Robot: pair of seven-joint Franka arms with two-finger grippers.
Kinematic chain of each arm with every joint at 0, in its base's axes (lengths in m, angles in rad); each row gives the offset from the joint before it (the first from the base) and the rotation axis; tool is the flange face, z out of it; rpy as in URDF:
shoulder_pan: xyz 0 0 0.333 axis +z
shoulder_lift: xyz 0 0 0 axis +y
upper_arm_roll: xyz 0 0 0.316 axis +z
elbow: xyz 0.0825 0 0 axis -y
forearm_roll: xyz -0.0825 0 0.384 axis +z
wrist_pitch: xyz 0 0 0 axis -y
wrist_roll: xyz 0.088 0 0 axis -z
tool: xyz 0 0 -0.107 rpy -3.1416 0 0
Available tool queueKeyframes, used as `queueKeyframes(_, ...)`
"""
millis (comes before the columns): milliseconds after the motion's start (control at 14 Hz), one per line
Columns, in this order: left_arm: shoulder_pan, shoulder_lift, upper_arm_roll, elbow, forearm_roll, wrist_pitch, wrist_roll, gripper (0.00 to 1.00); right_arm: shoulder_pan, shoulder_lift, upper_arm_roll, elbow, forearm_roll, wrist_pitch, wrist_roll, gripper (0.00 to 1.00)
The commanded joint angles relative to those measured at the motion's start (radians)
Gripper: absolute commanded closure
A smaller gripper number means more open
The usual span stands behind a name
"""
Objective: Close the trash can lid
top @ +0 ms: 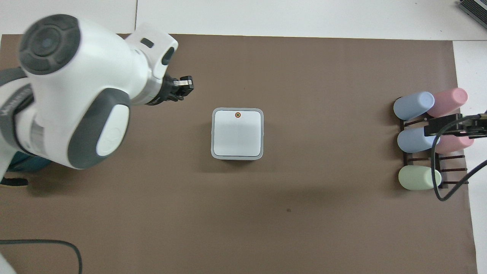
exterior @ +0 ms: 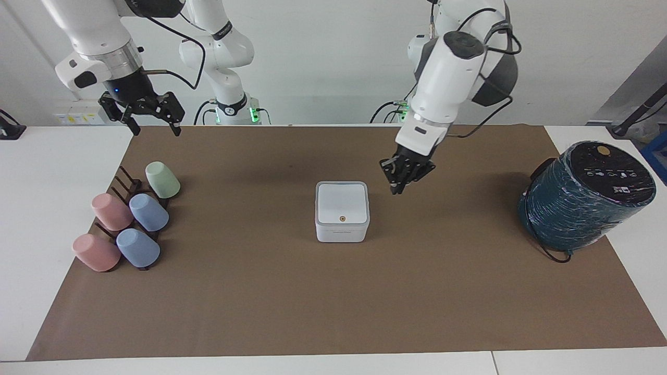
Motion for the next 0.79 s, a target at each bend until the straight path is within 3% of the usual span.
queueKeyframes(0,0.133,-0.094,-0.006,-0.007,-0.013,-0.142,0.185,0.84,-0.003,-0.025,0.0,-0.03,0.014,0.016,-0.019,0.0)
queueKeyframes(143,0.211,-0.131,-0.005,-0.007,-0.007,-0.208,0.313,0.81,-0.003,-0.025,0.0,-0.03,0.013,0.016,-0.02,0.0)
queueKeyframes(286,0.268,-0.154,-0.009,-0.008,0.004,-0.254,0.405,0.71,-0.003,-0.025,0.0,-0.03,0.014,0.016,-0.019,0.0)
queueKeyframes(357,0.282,-0.161,-0.009,-0.008,0.024,-0.27,0.43,0.58,-0.003,-0.025,0.0,-0.03,0.013,0.016,-0.02,0.0)
queueKeyframes(429,0.287,-0.169,-0.009,-0.008,0.059,-0.281,0.438,0.32,-0.003,-0.025,0.0,-0.03,0.014,0.016,-0.02,0.0)
queueKeyframes(571,0.287,-0.18,-0.011,-0.013,0.099,-0.29,0.438,0.0,-0.003,-0.025,0.0,-0.03,0.014,0.016,-0.02,0.0)
queueKeyframes(714,0.285,-0.182,-0.011,-0.013,0.104,-0.294,0.439,0.0,-0.003,-0.025,0.0,-0.03,0.014,0.016,-0.019,0.0)
